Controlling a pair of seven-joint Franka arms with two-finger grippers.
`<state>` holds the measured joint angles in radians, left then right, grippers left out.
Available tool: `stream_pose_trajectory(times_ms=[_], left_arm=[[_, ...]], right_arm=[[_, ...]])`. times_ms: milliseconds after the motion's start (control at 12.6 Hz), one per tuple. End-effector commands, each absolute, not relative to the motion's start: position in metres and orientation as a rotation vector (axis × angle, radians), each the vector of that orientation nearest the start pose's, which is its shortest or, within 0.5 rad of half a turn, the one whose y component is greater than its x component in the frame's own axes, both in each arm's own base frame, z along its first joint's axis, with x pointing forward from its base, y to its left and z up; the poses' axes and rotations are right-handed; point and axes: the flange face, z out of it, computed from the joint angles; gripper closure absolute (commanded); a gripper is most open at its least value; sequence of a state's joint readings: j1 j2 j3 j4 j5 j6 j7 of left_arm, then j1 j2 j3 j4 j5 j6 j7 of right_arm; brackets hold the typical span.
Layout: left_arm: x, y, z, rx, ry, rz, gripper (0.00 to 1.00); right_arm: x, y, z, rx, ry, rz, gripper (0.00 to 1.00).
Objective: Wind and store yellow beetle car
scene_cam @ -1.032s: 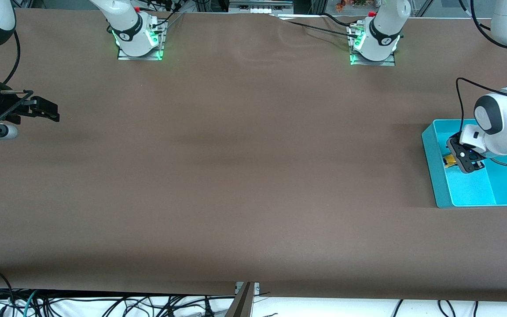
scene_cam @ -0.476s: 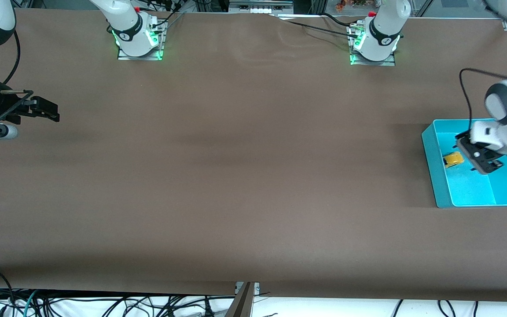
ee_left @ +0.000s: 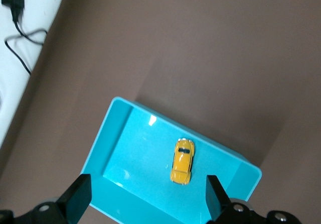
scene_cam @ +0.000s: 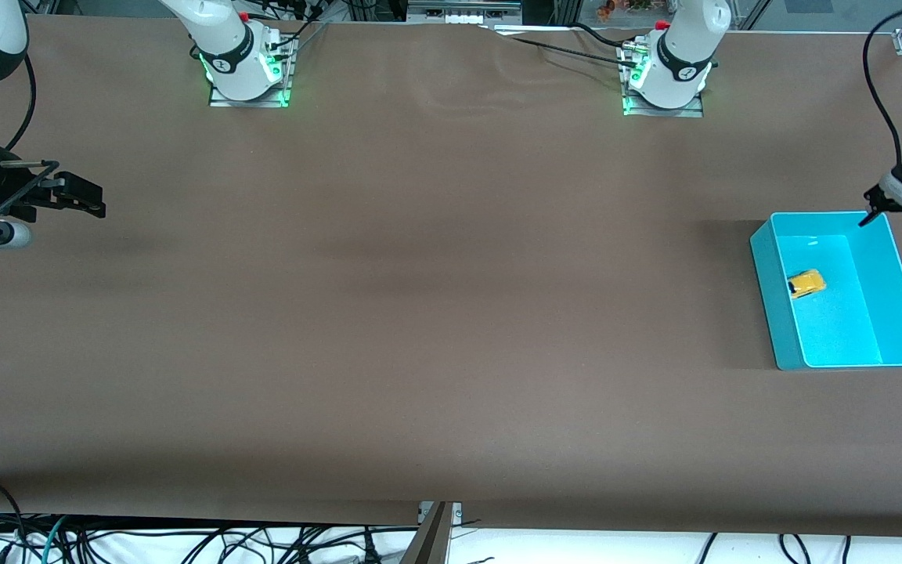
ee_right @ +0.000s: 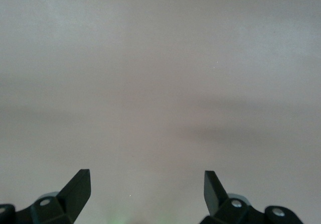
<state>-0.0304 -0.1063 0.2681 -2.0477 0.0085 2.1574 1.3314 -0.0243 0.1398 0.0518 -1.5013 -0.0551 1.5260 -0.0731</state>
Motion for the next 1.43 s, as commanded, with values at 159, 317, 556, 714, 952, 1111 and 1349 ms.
stream_pose_trajectory(times_ms=[159, 317, 556, 714, 952, 1111, 1349], left_arm=[[0.512, 0.107, 0.565, -2.760, 1.376, -0.284, 0.00], [0.510, 0.097, 0.597, -2.883, 1.205, -0.230, 0.00], [0.510, 0.077, 0.621, -2.980, 0.977, -0.200, 0.00], [0.511, 0.060, 0.618, -3.075, 0.654, -0.110, 0.00], [0.514, 0.041, 0.627, -3.144, 0.260, 0.007, 0.00], [0.513, 0.009, 0.629, -3.131, 0.052, 0.087, 0.00], [0.505, -0.043, 0.638, -3.042, -0.149, 0.113, 0.00]], right_arm=[[0.592, 0.008, 0.578, -3.181, -0.137, 0.167, 0.00], [0.593, 0.008, 0.579, -3.181, -0.137, 0.165, 0.00], [0.593, 0.008, 0.579, -3.181, -0.137, 0.165, 0.00], [0.592, 0.009, 0.578, -3.181, -0.139, 0.167, 0.00], [0.592, 0.008, 0.578, -3.181, -0.137, 0.167, 0.00], [0.593, 0.008, 0.578, -3.181, -0.137, 0.165, 0.00], [0.594, 0.009, 0.579, -3.182, -0.142, 0.152, 0.00]])
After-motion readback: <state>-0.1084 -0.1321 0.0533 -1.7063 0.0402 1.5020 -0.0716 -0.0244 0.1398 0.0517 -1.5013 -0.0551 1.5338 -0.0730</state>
